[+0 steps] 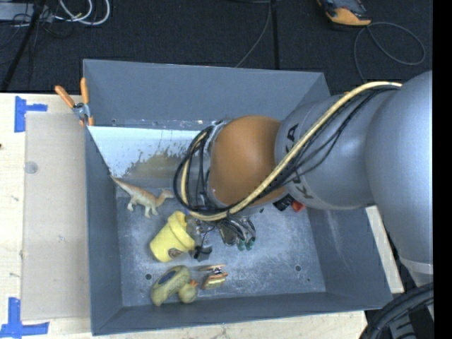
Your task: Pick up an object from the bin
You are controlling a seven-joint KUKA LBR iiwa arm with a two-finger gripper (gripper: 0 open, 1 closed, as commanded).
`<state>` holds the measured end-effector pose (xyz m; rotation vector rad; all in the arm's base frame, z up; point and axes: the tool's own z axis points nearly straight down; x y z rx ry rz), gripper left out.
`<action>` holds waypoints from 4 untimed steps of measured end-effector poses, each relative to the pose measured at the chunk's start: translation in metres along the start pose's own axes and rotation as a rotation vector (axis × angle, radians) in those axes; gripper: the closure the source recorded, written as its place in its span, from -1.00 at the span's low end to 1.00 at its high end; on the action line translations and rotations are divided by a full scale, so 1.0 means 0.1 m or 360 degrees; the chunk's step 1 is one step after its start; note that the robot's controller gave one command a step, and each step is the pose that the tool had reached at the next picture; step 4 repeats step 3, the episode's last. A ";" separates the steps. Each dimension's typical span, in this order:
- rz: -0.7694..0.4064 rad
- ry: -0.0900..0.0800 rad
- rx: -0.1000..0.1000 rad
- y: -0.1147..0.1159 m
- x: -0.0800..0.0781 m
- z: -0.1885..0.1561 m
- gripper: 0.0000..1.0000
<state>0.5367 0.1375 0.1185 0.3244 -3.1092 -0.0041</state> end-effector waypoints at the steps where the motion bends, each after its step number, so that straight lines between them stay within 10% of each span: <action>1: -0.0019 -0.0032 0.0003 0.05 -0.05 -0.25 1.00; 2: -0.0093 0.0004 0.0000 0.11 0.11 -0.68 1.00; 4: -0.0152 -0.0012 0.0002 0.12 -0.02 -1.31 1.00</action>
Offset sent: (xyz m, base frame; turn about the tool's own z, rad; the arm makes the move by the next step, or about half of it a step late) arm -0.0225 0.0078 0.1499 -0.1204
